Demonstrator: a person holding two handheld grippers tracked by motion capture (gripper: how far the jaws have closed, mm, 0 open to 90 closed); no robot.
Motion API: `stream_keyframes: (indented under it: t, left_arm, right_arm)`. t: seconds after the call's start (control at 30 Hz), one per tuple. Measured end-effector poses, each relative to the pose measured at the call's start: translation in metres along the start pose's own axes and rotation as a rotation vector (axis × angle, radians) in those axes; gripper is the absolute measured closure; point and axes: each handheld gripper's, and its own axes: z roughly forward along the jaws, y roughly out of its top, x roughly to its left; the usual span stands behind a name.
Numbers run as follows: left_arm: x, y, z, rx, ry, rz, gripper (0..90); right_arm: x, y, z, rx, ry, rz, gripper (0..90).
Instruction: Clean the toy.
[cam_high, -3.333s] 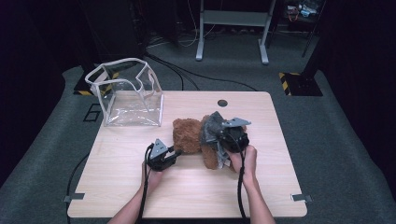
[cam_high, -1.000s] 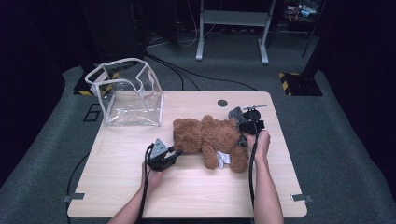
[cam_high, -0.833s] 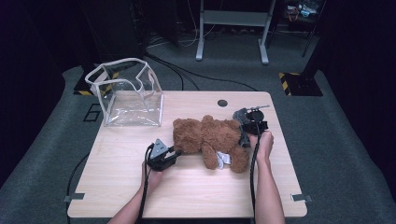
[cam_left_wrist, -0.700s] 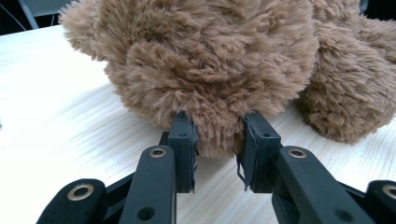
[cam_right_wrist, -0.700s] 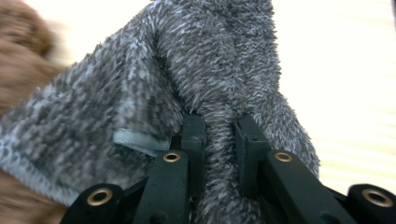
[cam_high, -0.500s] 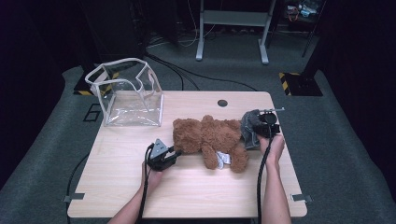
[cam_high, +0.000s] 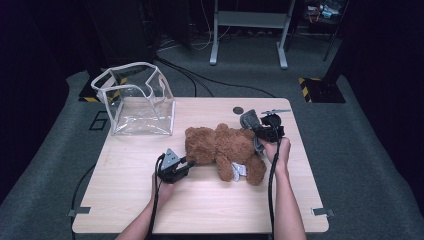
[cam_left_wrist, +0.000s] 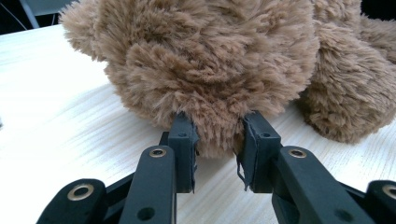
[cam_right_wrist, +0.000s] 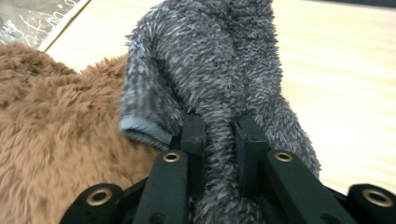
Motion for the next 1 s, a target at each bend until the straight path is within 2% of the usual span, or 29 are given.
stream_keyframes:
  t: [0.03, 0.1, 0.13, 0.17, 0.2, 0.23, 0.3, 0.33, 0.37, 0.4, 0.47, 0.7, 0.83, 0.87, 0.9, 0.93, 1.0]
  left_arm:
    - [0.0, 0.0, 0.0, 0.001, 0.0, 0.004, 69.1]
    - [0.0, 0.0, 0.0, 0.001, 0.0, 0.004, 69.1]
    - [0.0, 0.0, 0.0, 0.001, 0.0, 0.004, 69.1]
    - [0.0, 0.0, 0.0, 0.001, 0.0, 0.004, 69.1]
    - [0.0, 0.0, 0.0, 0.0, -0.001, 0.001, 69.1]
    - [0.0, 0.0, 0.0, 0.0, 0.0, 0.002, 69.1]
    - [0.0, 0.0, 0.0, 0.001, 0.0, 0.001, 69.1]
    - [0.0, 0.0, 0.0, 0.0, 0.0, 0.002, 69.1]
    - [0.0, 0.0, 0.0, 0.0, 0.0, 0.002, 69.1]
    - [0.0, 0.0, 0.0, 0.001, 0.001, 0.001, 69.1]
    - [0.0, 0.0, 0.0, 0.0, 0.0, 0.001, 69.1]
    - [0.0, 0.0, 0.0, 0.001, -0.001, 0.005, 69.1]
    - [0.0, 0.0, 0.0, 0.001, -0.001, 0.004, 69.1]
    - [0.0, 0.0, 0.0, 0.001, -0.001, 0.005, 69.1]
    - [0.0, 0.0, 0.0, 0.0, -0.001, 0.0, 69.1]
    - [0.0, 0.0, 0.0, 0.0, -0.001, 0.002, 69.1]
    - [0.0, 0.0, 0.0, 0.001, 0.0, 0.005, 69.1]
  right_arm:
    - [0.001, 0.0, 0.004, 0.009, 0.007, 0.018, 76.8]
    - [-0.003, -0.001, 0.01, 0.01, 0.008, 0.017, 76.8]
    - [-0.003, -0.001, 0.011, 0.017, 0.01, 0.041, 76.8]
    - [-0.006, -0.002, 0.013, 0.018, 0.016, 0.036, 76.8]
    - [-0.007, -0.002, 0.014, 0.024, 0.024, 0.057, 76.8]
    - [-0.01, -0.004, 0.015, 0.03, 0.026, 0.048, 76.8]
    - [-0.013, -0.005, 0.017, 0.041, 0.033, 0.076, 76.8]
    - [-0.015, -0.006, 0.018, 0.044, 0.03, 0.066, 76.8]
    - [-0.014, -0.006, 0.019, 0.049, 0.024, 0.081, 76.8]
    - [-0.015, -0.006, 0.02, 0.057, 0.019, 0.077, 76.8]
    - [-0.014, -0.007, 0.023, 0.078, -0.011, 0.072, 76.8]
    - [-0.015, -0.013, 0.026, 0.106, -0.054, 0.055, 77.0]
    - [-0.019, -0.017, 0.025, 0.124, -0.099, 0.037, 76.9]
    - [-0.02, -0.018, 0.024, 0.129, -0.117, 0.046, 76.9]
    - [-0.023, -0.02, 0.023, 0.135, -0.142, 0.03, 77.0]
    - [-0.026, -0.022, 0.022, 0.148, -0.163, 0.034, 76.9]
    - [-0.035, -0.029, 0.02, 0.177, -0.222, 0.032, 76.9]
